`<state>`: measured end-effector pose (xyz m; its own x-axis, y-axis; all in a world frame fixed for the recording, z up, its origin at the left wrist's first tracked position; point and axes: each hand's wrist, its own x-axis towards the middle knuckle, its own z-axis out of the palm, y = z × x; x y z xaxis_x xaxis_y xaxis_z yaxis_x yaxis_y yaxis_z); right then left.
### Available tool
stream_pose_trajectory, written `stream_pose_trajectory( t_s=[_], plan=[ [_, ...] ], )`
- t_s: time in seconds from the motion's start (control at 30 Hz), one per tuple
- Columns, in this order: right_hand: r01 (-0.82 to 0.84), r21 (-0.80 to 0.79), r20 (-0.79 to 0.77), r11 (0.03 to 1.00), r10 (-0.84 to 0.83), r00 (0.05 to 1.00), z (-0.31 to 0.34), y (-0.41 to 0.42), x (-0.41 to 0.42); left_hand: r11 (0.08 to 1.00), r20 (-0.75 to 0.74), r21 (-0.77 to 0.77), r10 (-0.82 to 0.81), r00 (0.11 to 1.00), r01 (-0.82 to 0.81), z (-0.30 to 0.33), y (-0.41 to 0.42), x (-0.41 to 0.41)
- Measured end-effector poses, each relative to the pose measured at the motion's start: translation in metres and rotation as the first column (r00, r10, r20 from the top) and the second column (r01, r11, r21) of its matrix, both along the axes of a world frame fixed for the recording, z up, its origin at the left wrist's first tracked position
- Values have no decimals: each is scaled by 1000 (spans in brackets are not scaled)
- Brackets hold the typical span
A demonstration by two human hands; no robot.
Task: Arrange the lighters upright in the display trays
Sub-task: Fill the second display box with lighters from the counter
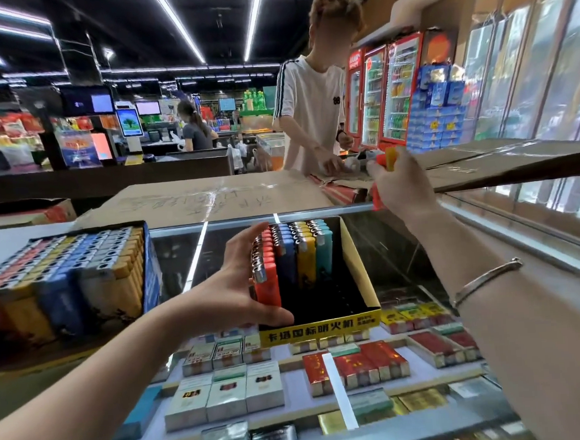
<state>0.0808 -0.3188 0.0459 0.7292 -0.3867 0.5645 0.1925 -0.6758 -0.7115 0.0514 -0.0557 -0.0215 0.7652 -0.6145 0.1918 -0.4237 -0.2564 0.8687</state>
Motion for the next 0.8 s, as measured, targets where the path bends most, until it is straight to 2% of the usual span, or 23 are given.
stream_pose_trajectory(
  t_s=[0.07, 0.13, 0.27, 0.33, 0.47, 0.57, 0.63, 0.7, 0.8],
  plan=[
    [-247, 201, 25, 948, 247, 969, 10, 28, -16, 1000, 40, 16, 17, 999, -17, 2, 0, -1],
    [-404, 379, 26, 833, 427, 904, 16, 53, -31, 999, 56, 39, 27, 998, -30, 4, 3, -1],
    [-479, 611, 57, 631, 568, 821, 16, 86, -49, 984, 88, 176, 17, 996, -32, 11, 14, -2],
    [-478, 644, 60, 597, 583, 810, 13, 95, -52, 972, 76, 236, 5, 997, -22, 17, 19, -3],
    [-486, 609, 50, 627, 582, 812, -1, 103, -55, 960, -67, 270, -54, 996, 71, 28, 29, -6],
    [-508, 599, 81, 619, 584, 807, -6, 101, -56, 953, 17, 303, -28, 999, 22, 35, 27, -8],
    [-561, 619, 153, 550, 616, 773, -5, 99, -58, 980, 90, 193, 39, 995, -56, 41, 22, -14],
    [-611, 645, 202, 460, 668, 716, -3, 100, -62, 998, 153, -40, 60, 986, -55, 48, 17, -22],
    [-671, 645, 229, 367, 745, 627, -3, 102, -65, 957, 236, -286, 126, 964, -55, 51, 12, -30]
  ],
)
